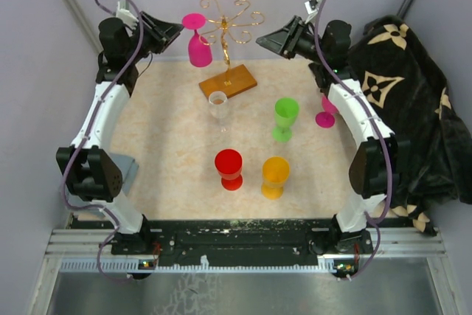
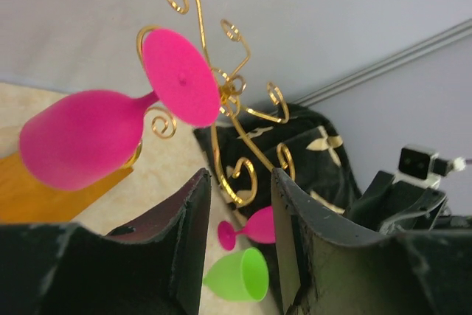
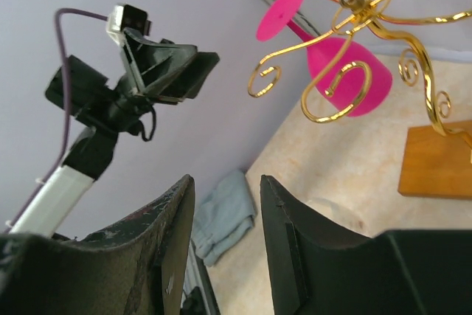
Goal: Place the wine glass upside down on the wine glass rack
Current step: Turn the wine glass upside down at the wine rack, then pick up the wine glass at the center of the board.
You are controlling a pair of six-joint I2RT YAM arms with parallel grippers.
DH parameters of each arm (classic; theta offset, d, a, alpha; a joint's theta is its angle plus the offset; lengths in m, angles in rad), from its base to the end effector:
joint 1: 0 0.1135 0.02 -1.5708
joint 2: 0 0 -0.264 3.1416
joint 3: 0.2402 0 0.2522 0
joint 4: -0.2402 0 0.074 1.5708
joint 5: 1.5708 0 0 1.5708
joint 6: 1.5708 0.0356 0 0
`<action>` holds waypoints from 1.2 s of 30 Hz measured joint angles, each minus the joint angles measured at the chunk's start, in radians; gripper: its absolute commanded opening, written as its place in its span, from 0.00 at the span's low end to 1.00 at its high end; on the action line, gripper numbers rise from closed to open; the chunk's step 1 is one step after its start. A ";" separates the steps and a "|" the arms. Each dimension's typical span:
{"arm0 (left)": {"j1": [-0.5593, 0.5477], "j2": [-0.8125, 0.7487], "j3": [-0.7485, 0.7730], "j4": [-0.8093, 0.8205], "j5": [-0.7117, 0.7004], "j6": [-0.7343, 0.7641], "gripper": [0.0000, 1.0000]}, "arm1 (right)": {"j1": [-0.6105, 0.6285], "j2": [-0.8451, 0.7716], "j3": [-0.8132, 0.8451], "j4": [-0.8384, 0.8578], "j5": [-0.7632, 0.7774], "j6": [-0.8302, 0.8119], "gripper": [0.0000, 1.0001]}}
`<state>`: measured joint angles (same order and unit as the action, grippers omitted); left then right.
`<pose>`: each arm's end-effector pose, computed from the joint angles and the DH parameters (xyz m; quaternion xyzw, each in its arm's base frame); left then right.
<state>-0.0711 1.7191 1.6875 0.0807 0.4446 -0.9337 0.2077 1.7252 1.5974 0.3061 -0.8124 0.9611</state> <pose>0.4096 -0.0445 0.4320 -0.1361 0.6777 -0.4734 0.5459 0.3940 0.1094 0.4201 -0.0652 0.6594 0.6002 0.4480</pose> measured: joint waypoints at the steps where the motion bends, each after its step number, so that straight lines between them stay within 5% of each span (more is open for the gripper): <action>1: 0.000 -0.011 -0.007 -0.021 0.005 0.024 0.44 | 0.000 -0.002 0.009 -0.034 0.005 -0.022 0.41; 17: -0.203 -0.147 -0.123 -0.435 -0.166 0.529 0.45 | 0.002 -0.130 -0.064 -0.227 0.042 -0.154 0.41; 36: -0.443 -0.340 -0.239 -0.748 -0.273 0.755 0.40 | 0.002 -0.217 -0.174 -0.292 0.051 -0.203 0.41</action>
<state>-0.5144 1.3788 1.4483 -0.6674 0.1719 -0.1783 0.2092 1.5078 1.4231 0.0143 -0.7609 0.7586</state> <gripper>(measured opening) 0.400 0.416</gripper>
